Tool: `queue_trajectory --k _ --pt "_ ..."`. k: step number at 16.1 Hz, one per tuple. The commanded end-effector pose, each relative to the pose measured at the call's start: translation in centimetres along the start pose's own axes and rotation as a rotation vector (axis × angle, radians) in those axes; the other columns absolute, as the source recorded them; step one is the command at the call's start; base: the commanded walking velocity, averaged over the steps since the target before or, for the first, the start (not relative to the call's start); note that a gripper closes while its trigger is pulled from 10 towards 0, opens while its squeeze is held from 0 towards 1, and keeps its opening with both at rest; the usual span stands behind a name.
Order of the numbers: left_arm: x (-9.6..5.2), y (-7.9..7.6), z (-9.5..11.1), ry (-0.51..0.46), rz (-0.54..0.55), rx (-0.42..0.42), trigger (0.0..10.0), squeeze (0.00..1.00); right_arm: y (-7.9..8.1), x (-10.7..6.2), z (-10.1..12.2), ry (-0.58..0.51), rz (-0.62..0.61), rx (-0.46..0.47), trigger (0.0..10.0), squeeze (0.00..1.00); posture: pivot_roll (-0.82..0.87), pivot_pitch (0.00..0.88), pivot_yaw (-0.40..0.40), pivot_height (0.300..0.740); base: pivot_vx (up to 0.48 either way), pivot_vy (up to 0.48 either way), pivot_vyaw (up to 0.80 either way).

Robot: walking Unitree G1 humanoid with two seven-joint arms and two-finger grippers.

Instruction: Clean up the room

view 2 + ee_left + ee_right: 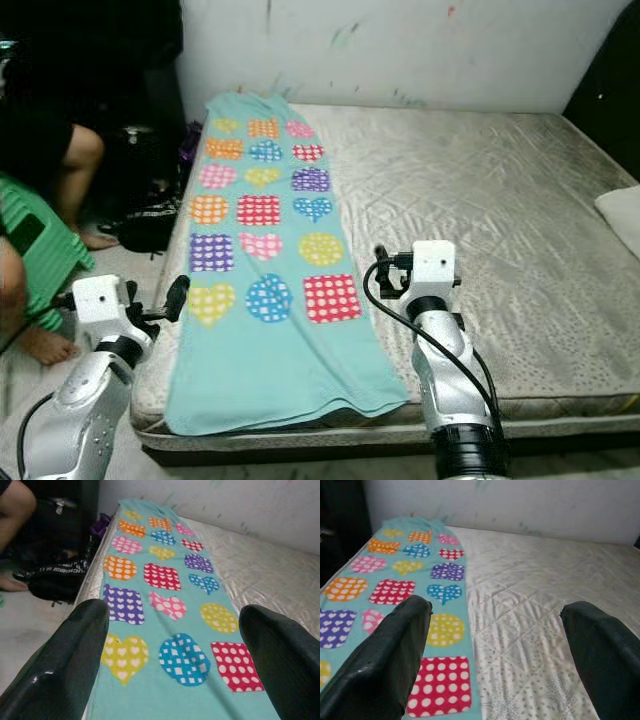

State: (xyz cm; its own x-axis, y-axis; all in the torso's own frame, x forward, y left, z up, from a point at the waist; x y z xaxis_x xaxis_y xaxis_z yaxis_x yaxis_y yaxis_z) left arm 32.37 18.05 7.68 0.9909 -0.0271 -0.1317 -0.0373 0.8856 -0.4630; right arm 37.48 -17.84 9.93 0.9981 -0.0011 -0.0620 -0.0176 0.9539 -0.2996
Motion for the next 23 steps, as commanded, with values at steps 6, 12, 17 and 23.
queue_trajectory --k 6,12,17,23 --pt "0.2 -0.8 -0.3 0.006 -0.028 -0.015 10.0 0.0 -0.6 0.1 -0.2 0.008 -0.01 -0.018 10.0 0.54 -0.04 0.011 -0.034 0.74 0.0 0.387 0.0" --pt "0.1 -0.9 -0.3 -0.001 -0.028 -0.014 10.0 0.0 -0.5 0.2 -0.1 0.001 0.005 -0.028 10.0 0.0 -0.04 0.007 -0.037 0.74 0.0 0.0 0.0" --pt "0.0 -1.2 -0.3 -0.001 -0.04 -0.024 10.0 0.0 -0.3 0.3 0.1 -0.005 0.015 -0.028 10.0 0.0 -0.04 0.014 -0.04 0.74 0.0 0.0 0.0" --pt "0.4 -0.6 -0.4 0.013 -0.018 -0.026 10.0 0.0 0.8 0.0 -0.8 0.033 0.066 -0.016 10.0 0.0 -0.05 0.019 -0.04 0.74 0.0 0.0 0.0"
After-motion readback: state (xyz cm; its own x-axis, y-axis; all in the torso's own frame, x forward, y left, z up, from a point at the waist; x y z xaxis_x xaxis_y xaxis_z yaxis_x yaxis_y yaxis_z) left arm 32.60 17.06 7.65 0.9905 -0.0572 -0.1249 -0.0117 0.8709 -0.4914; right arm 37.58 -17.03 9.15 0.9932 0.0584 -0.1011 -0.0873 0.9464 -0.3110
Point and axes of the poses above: a point about 5 cm out from each wrist's last joint towards the gripper, its own x axis pointing out of the wrist towards the gripper, its own z axis along the axis of the wrist's last joint, y = z × x, the point moved 6 cm from there along x, pointing out of the wrist towards the gripper, and after that the axes turned 15 degrees about -x, right-handed, at the moved point
